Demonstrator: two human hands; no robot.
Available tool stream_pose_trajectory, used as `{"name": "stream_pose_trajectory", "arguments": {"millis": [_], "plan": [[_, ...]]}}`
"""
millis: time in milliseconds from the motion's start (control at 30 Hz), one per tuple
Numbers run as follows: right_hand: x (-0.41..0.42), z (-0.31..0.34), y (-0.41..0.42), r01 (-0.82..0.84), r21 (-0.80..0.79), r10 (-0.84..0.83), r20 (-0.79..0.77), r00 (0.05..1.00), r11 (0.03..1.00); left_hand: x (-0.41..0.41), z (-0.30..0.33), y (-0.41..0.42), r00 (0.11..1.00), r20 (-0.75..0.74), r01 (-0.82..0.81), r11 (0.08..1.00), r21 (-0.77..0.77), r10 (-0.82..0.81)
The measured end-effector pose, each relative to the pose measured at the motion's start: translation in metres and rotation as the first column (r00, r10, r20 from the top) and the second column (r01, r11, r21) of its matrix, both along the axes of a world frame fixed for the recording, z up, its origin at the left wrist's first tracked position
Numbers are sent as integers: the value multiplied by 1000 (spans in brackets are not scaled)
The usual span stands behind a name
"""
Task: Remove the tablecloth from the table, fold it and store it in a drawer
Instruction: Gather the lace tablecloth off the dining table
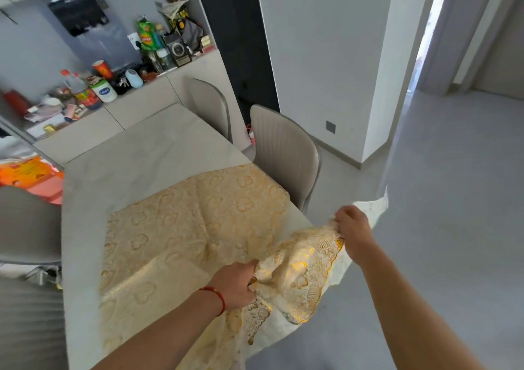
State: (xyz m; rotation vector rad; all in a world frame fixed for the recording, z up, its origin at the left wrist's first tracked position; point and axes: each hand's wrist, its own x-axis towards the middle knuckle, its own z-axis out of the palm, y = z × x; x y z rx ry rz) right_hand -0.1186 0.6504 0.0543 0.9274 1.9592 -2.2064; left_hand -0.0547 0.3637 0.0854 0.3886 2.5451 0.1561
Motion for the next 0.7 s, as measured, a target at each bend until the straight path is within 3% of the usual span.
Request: {"name": "stream_pose_trajectory", "arguments": {"millis": [133,200,267,300,367,467,567,700], "plan": [[-15,28,-54,-249,209,263,-39,964,946,-22,-1,14,999,30,36,999,-10,-35],[-18,31,-67,-269,321,284,-2,959,908,-47,5,11,968,242,65,998,7,-65],[-22,31,-72,-293,368,297,48,954,882,-85,15,2,837,547,-48,996,75,-1],[-24,31,-73,-312,382,304,84,949,870,-108,20,-3,792,609,-137,984,114,40],[-29,31,-74,-360,426,330,146,933,830,-163,20,-12,836,529,-286,937,200,142],[-40,29,-79,-420,524,351,232,907,741,-256,-2,-17,936,167,-338,922,187,310],[-57,19,-87,-477,717,258,401,879,509,-328,-36,-14,978,31,-209,973,98,207],[-80,5,-95,-473,838,166,443,881,273,-391,-79,-10,992,-5,-123,990,62,124]]}}
